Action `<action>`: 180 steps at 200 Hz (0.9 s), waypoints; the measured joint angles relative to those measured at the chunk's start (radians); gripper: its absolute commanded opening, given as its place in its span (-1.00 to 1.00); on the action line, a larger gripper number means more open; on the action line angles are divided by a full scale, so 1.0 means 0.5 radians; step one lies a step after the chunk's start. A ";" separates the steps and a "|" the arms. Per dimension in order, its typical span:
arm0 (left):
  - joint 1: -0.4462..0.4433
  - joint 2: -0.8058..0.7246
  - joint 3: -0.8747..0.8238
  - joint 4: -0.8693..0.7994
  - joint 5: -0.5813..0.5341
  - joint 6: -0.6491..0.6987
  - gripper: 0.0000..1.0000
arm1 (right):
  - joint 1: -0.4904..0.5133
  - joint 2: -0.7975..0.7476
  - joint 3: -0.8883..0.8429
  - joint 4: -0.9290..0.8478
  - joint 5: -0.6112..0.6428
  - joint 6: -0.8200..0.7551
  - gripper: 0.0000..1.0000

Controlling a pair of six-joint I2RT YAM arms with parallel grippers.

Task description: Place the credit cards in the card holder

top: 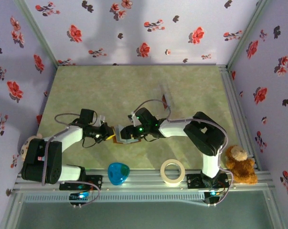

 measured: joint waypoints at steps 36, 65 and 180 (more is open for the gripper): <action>0.004 -0.003 0.000 0.012 0.007 -0.001 -1.00 | 0.106 -0.003 0.144 -0.298 0.249 -0.180 0.45; 0.004 -0.003 0.000 0.026 0.019 -0.008 -1.00 | 0.143 -0.044 0.163 -0.459 0.492 -0.230 0.46; 0.006 -0.003 0.000 0.027 0.019 -0.038 -0.41 | 0.327 -0.117 0.282 -0.651 0.917 -0.408 0.45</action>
